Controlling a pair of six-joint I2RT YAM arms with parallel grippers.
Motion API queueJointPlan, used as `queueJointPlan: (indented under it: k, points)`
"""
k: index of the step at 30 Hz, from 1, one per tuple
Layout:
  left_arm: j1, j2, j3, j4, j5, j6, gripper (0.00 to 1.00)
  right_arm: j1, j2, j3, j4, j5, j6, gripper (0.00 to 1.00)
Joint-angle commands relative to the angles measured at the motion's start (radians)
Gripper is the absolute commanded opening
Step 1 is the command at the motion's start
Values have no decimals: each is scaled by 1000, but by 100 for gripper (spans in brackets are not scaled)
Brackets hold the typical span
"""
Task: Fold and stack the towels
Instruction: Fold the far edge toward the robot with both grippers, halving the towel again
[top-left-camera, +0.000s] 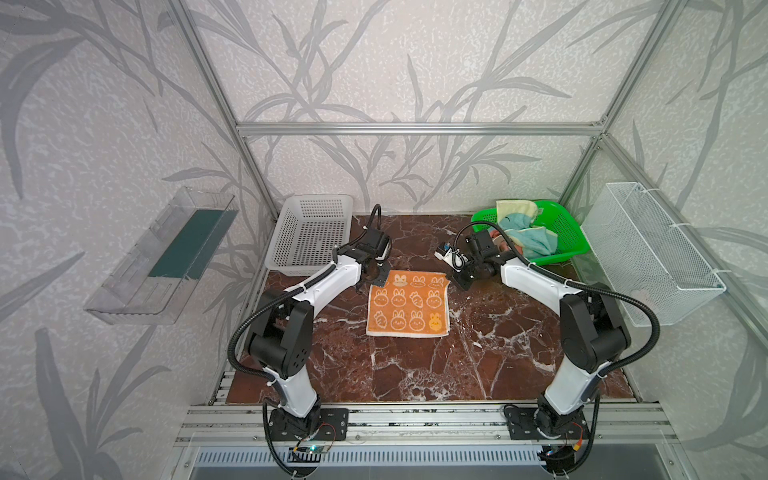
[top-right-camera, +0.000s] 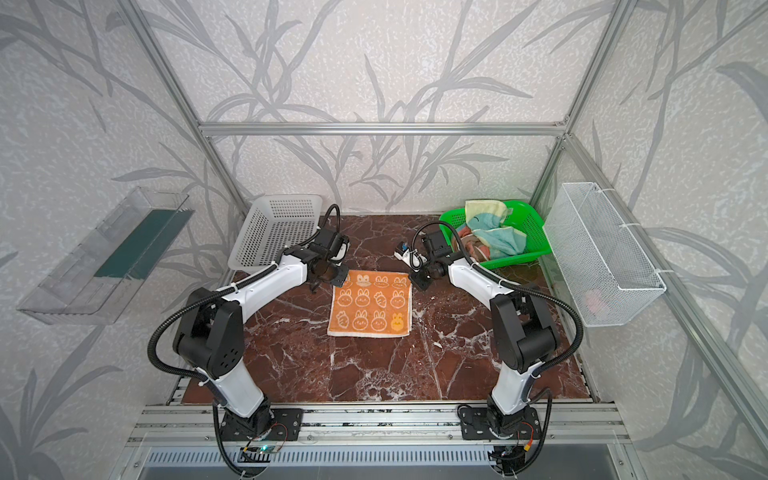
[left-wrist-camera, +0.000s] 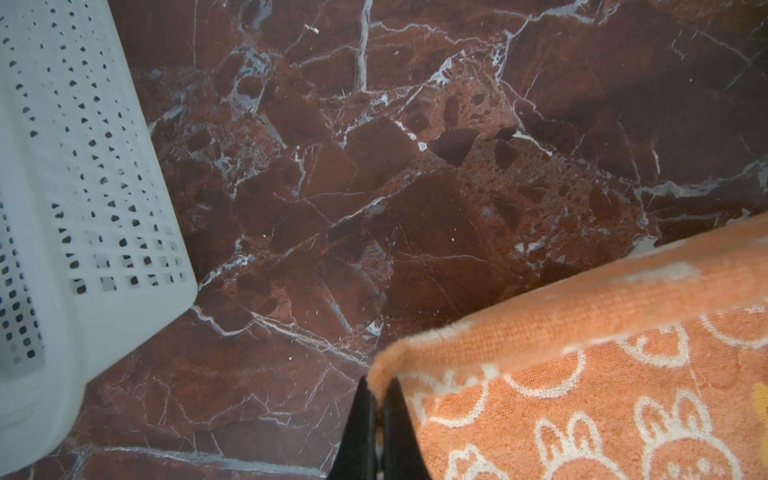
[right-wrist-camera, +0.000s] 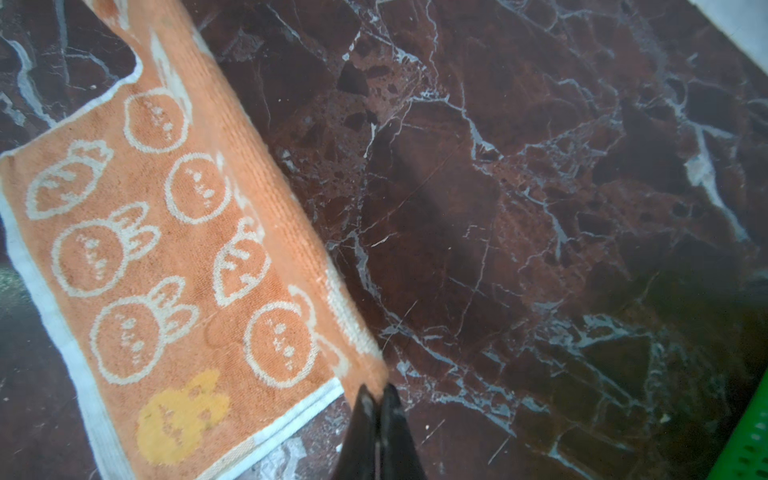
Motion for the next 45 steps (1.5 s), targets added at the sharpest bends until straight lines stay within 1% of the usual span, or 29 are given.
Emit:
queueJointPlan:
  k: [1, 2, 6, 21, 45]
  points:
    - [0, -59, -25, -58, -30, -38, 0, 7, -55, -31, -67, -9, 45, 0]
    - [-2, -65, -28, -59, -32, -42, 0, 8, -89, -38, -70, -10, 51, 0]
    - [-7, -93, -54, -73, -33, -62, 0, 16, -125, -68, -95, -23, 75, 0]
    - [-69, -147, -123, -149, -67, -129, 0, 62, -213, -207, -102, -12, 164, 0]
    - [-120, -254, -275, -121, -54, -204, 0, 167, -296, -323, -146, 18, 273, 0]
